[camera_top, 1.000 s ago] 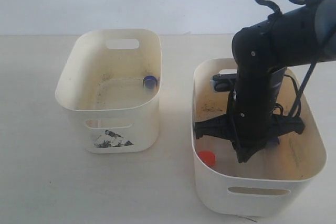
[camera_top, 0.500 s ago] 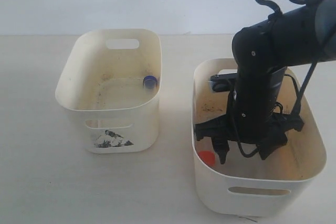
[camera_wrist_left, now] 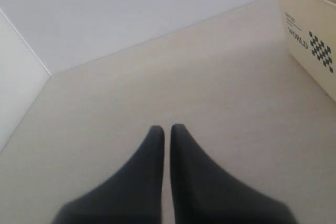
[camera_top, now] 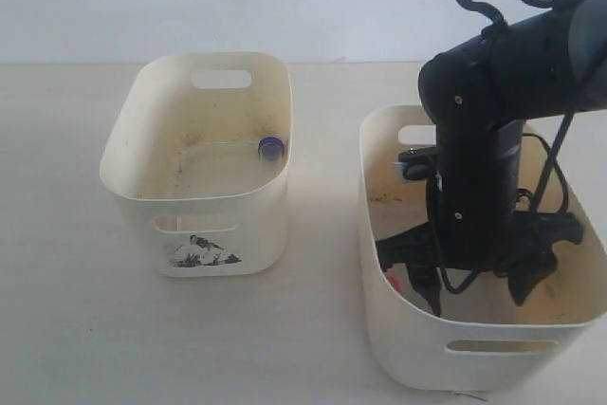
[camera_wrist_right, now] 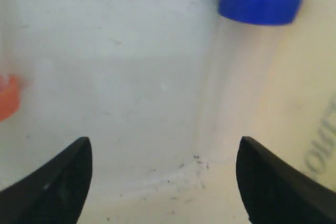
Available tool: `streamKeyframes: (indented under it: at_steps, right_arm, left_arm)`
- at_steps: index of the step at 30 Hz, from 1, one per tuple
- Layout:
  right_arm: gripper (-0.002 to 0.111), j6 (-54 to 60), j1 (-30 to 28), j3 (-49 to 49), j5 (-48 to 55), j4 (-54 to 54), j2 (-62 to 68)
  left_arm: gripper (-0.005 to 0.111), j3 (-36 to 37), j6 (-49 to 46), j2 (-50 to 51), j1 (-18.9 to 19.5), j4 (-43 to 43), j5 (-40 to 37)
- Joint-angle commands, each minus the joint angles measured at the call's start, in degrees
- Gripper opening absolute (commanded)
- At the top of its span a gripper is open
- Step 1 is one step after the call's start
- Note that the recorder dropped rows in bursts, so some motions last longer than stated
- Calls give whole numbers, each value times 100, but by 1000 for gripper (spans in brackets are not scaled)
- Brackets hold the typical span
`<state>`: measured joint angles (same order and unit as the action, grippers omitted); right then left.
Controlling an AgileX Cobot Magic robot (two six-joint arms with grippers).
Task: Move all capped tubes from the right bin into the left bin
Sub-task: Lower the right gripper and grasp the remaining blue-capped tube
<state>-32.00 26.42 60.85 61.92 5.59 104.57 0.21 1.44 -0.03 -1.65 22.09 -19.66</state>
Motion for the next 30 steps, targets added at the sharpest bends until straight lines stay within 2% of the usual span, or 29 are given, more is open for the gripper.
streamKeyframes:
  at_steps: [1, 10, 30]
  right_arm:
    - [71, -450, -18, -15, 624, 844, -10]
    - [71, -600, -18, -15, 201, 1433, 192]
    - [71, -286, -18, -15, -627, 1157, 1408]
  left_arm:
    - [4, -21, 54, 3, -24, -16, 13]
    - [4, -21, 54, 3, -24, -16, 13]
    - [4, -21, 54, 3, -24, -16, 13]
